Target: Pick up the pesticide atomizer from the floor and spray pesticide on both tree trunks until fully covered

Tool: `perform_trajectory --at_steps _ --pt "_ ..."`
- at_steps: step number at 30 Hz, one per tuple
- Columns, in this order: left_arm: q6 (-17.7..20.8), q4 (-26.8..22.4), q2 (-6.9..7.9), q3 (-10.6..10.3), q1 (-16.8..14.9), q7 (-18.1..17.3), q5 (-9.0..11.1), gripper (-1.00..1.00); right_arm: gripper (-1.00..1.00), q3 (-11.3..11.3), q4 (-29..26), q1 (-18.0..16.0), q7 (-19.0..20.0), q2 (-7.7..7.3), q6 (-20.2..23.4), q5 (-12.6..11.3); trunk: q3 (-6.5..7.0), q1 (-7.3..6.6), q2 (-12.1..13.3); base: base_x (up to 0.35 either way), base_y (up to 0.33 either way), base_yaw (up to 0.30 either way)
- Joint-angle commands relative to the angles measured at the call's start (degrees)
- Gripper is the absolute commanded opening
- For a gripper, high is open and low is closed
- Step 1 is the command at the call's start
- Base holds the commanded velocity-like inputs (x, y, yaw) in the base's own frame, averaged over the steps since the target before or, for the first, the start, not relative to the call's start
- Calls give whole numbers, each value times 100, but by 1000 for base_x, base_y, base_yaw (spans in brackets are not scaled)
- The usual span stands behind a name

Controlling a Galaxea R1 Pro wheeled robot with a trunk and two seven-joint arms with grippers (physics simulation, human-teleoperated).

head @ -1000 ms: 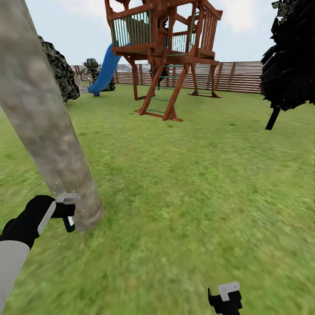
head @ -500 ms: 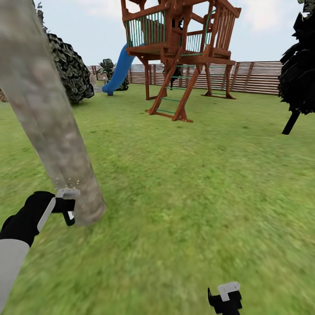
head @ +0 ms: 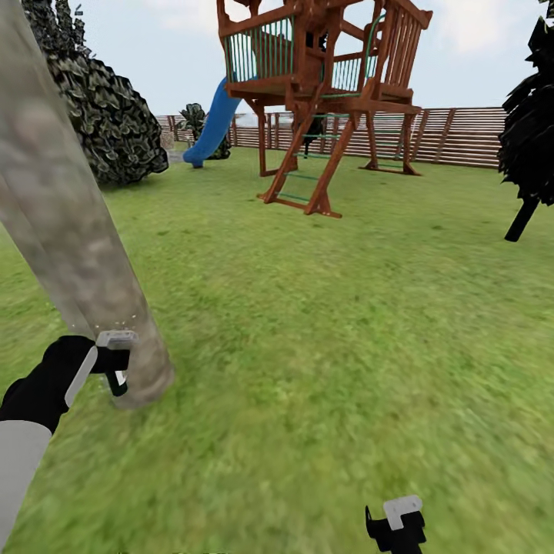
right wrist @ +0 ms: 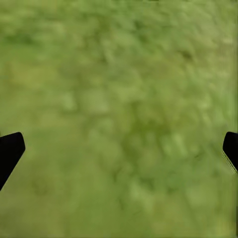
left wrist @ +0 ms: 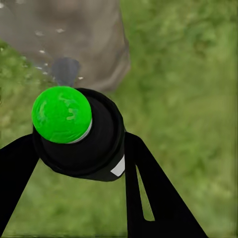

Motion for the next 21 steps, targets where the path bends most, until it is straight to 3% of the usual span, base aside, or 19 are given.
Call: perform_trajectory --at_steps 1,8,18,21 --pt "-2 4 0 0 0 2 -5 -100 100 0 0 0 -1 0 0 0 0 0 0 5 -271 269" --pt "-3 -2 0 9 -9 9 -5 -100 100 0 0 0 3 1 0 9 0 0 0 85 -258 259" --pt "-3 6 0 9 -1 10 -13 -100 100 0 0 0 3 1 0 9 0 0 0 228 -206 20" --pt "-3 6 3 35 17 16 -20 -100 100 0 0 0 3 1 0 9 0 0 0 227 -205 211"
